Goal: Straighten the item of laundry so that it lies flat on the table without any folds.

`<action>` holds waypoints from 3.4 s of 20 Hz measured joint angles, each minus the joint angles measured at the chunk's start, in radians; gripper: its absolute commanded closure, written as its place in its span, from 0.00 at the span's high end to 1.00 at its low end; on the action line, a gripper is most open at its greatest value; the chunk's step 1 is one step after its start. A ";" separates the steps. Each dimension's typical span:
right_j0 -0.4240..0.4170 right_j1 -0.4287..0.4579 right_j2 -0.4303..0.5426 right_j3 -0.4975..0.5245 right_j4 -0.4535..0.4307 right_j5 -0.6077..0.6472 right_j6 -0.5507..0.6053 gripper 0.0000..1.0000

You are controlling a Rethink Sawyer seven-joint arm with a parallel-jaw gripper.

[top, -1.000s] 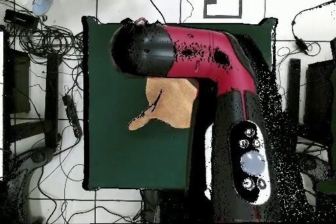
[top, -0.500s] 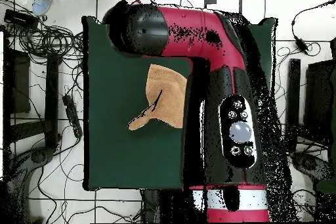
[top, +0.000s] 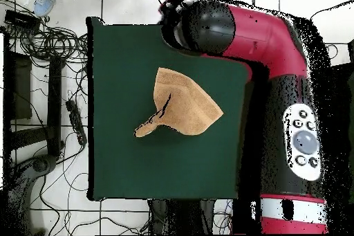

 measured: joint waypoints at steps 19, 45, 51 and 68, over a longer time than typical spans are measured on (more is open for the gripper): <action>-0.193 -0.035 0.034 0.180 -0.050 -0.008 -0.075 1.00; -0.150 -0.022 0.078 0.298 -0.054 -0.223 -0.075 1.00; -0.165 0.030 0.118 0.299 -0.054 -0.264 -0.075 1.00; -0.236 0.225 0.211 0.346 -0.064 -0.436 -0.075 1.00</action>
